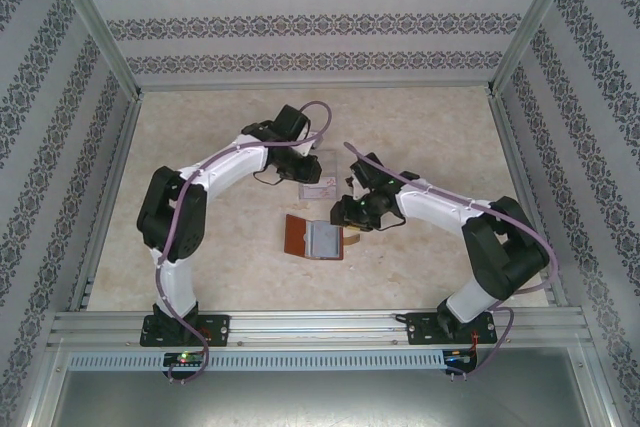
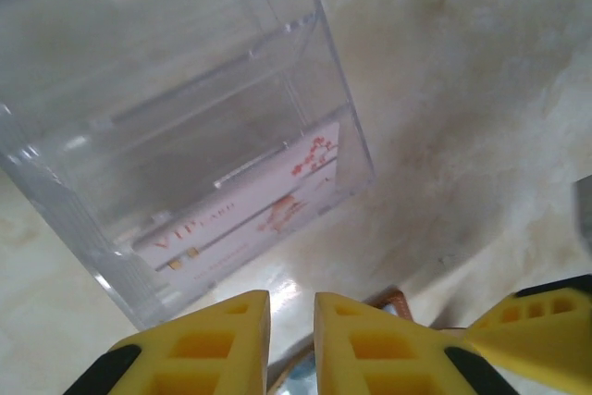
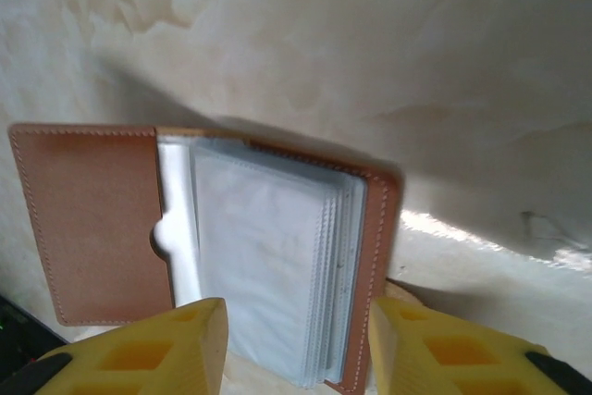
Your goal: Take the credit cards out of the card holder
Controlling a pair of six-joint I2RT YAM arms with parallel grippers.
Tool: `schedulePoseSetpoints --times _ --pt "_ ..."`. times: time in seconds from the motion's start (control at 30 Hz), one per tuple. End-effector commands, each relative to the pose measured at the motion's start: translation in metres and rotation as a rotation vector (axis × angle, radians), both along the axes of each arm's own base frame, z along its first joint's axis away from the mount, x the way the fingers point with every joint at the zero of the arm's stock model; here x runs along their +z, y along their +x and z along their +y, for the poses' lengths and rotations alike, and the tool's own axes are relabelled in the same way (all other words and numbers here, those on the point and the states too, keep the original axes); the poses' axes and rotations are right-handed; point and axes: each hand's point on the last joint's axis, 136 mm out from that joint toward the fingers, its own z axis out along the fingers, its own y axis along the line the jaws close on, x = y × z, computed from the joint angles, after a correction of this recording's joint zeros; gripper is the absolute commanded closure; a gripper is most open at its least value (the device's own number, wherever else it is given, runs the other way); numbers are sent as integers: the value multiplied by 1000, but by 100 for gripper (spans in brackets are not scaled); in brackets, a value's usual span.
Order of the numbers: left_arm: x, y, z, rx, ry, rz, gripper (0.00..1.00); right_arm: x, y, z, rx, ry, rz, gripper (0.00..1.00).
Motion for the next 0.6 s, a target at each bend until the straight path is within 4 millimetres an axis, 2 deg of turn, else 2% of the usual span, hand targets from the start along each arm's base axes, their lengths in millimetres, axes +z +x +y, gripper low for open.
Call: schedulePoseSetpoints --times 0.0,0.3,0.57 --pt "25 6 -7 121 -134 -3 81 -1 -6 6 30 -10 20 56" --pt "13 -26 -10 159 -121 82 79 -26 -17 -29 15 -210 32 59" --pt "3 -56 -17 130 -102 145 77 -44 -21 -40 24 -272 54 61"
